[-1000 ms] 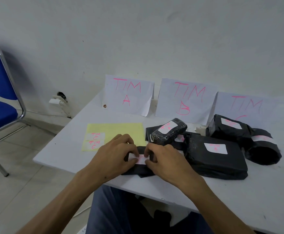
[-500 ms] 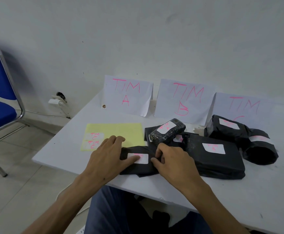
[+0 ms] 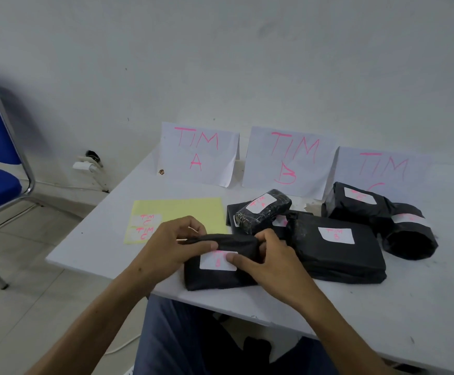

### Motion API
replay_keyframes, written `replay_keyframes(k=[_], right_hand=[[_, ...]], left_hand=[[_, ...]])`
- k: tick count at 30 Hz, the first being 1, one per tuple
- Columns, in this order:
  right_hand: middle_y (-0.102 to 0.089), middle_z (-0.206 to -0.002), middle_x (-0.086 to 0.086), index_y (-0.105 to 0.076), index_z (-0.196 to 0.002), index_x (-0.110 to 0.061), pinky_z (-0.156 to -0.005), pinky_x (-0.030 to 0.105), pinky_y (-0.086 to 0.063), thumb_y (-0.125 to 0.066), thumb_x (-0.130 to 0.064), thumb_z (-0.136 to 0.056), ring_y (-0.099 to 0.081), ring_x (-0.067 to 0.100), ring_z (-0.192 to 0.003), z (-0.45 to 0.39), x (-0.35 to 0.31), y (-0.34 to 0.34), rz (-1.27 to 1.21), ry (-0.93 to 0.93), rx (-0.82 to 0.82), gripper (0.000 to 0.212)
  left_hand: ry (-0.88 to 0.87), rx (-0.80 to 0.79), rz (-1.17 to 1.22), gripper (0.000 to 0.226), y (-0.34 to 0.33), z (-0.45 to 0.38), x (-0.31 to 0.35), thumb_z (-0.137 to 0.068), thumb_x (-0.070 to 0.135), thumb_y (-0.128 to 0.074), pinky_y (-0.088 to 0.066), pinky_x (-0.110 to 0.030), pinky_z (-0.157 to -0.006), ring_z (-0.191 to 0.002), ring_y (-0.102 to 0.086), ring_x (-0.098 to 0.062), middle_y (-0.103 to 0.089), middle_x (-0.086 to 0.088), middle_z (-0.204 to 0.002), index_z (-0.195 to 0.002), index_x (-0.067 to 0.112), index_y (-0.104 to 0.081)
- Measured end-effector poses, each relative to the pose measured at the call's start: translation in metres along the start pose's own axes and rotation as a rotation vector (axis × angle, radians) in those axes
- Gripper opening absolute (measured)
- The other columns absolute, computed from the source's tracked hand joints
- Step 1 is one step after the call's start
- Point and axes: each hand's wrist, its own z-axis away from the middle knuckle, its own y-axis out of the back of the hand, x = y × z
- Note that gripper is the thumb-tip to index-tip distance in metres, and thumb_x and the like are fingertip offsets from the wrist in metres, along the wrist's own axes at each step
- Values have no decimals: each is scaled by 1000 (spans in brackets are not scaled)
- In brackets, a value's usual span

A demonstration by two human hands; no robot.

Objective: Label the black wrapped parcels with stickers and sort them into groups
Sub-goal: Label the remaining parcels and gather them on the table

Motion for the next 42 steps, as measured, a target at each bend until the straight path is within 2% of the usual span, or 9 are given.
replay_keyframes(k=[7, 14, 18, 22, 25, 28, 34, 37, 42], right_hand=[[-79, -100, -8, -75, -107, -26, -88, 33, -59, -78, -35, -87, -74, 10, -97, 9, -15, 27, -600, -15, -7, 22], [-78, -109, 2, -72, -117, -17, -88, 44, -60, -74, -23, -90, -75, 20, -102, 6, 16, 80, -882, -87, 243, 27], [-77, -103, 3, -69, -108, -16, -84, 42, -62, -81, -31, -85, -75, 17, -94, -1, 51, 105, -662, -146, 437, 30], [-72, -89, -7, -65, -100, -18, -65, 11, -52, -81, -41, -84, -66, 1, -79, -2, 76, 118, -101, -109, 591, 32], [-68, -92, -7, -65, -104, -20, -71, 18, -54, -79, -43, -85, -64, 6, -82, -1, 88, 122, 125, -47, 648, 33], [-61, -99, -8, -66, -104, -22, -79, 27, -55, -76, -40, -86, -60, 9, -91, 1, 103, 130, 269, 18, 659, 28], [-61, -87, -11, -67, -84, -24, -70, 22, -51, -73, -25, -90, -58, 4, -77, 15, 134, 154, 238, 58, 681, 9], [-64, -84, -6, -66, -82, -20, -68, 16, -47, -72, -16, -90, -59, 6, -77, 23, 145, 168, 185, 72, 763, 10], [-65, -86, -6, -65, -86, -19, -72, 23, -47, -66, -13, -91, -59, 7, -79, 38, 163, 193, 122, 26, 884, 8]], left_hand=[[38, 1, 452, 18, -8, -2, 32, -88, 16, -73, -58, -38, -78, -96, -73, -24, -77, -14, -101, -105, 12, -75], [-168, -34, 296, 32, -63, -22, 57, -94, 17, -70, -55, -27, -96, -108, -70, -7, -76, 6, -111, -125, 21, -68], [-427, -32, -109, 47, -107, -37, 59, -92, 26, -72, -43, -25, -112, -129, -53, 0, -60, 14, -137, -137, 27, -59], [-582, -158, -431, 61, -147, -46, 59, -95, 40, -64, -24, -30, -124, -148, -25, -2, -36, 14, -159, -151, 32, -42], [-637, -262, -692, 66, -172, -48, 55, -99, 55, -47, -13, -34, -127, -155, -11, -8, -20, 10, -167, -158, 31, -29], [-681, -165, -928, 77, -185, -47, 50, -93, 69, -25, -18, -45, -126, -155, -18, -15, -26, 2, -166, -157, 28, -32], [-733, -59, -1077, 78, -198, -45, 69, -90, 72, -32, -37, -56, -115, -129, -59, -23, -66, -6, -135, -127, 15, -69], [-757, -72, -1010, 68, -213, -42, 91, -93, 66, -32, -32, -49, -120, -128, -58, -20, -65, -3, -133, -120, 15, -70], [-868, -275, -791, 53, -258, -39, 124, -101, 47, -47, -35, -30, -115, -140, -42, -17, -48, 0, -151, -142, 14, -51]])
